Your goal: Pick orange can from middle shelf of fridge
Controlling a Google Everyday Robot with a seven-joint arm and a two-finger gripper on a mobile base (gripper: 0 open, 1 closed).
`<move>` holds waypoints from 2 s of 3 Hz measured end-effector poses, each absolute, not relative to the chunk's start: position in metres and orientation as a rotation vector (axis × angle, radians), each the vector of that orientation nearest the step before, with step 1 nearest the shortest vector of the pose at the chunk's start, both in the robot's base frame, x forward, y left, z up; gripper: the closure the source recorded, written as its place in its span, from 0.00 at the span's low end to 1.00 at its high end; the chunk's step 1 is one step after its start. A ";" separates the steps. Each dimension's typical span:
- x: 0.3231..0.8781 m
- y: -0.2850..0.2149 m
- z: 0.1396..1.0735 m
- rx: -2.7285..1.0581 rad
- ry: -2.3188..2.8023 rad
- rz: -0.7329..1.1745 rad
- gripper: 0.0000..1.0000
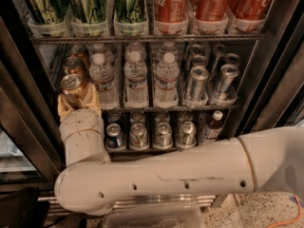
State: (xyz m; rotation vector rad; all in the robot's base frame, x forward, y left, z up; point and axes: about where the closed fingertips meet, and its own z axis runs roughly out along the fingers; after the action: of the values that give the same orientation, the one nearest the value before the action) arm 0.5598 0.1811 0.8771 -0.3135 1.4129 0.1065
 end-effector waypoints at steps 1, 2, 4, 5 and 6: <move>0.552 0.152 0.864 -0.353 1.522 0.113 1.00; 0.560 0.097 0.865 -0.358 1.601 0.072 1.00; 0.576 -0.001 0.869 -0.455 1.713 -0.015 1.00; 0.568 0.020 0.858 -0.534 1.735 0.059 1.00; 0.567 0.020 0.858 -0.534 1.734 0.060 1.00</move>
Offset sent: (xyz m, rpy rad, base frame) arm -0.0531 -0.0426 -0.0555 -0.1865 0.4308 0.5200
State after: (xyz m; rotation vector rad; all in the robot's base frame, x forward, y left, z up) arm 0.5674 0.0204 0.8579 -0.5344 1.7345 0.0598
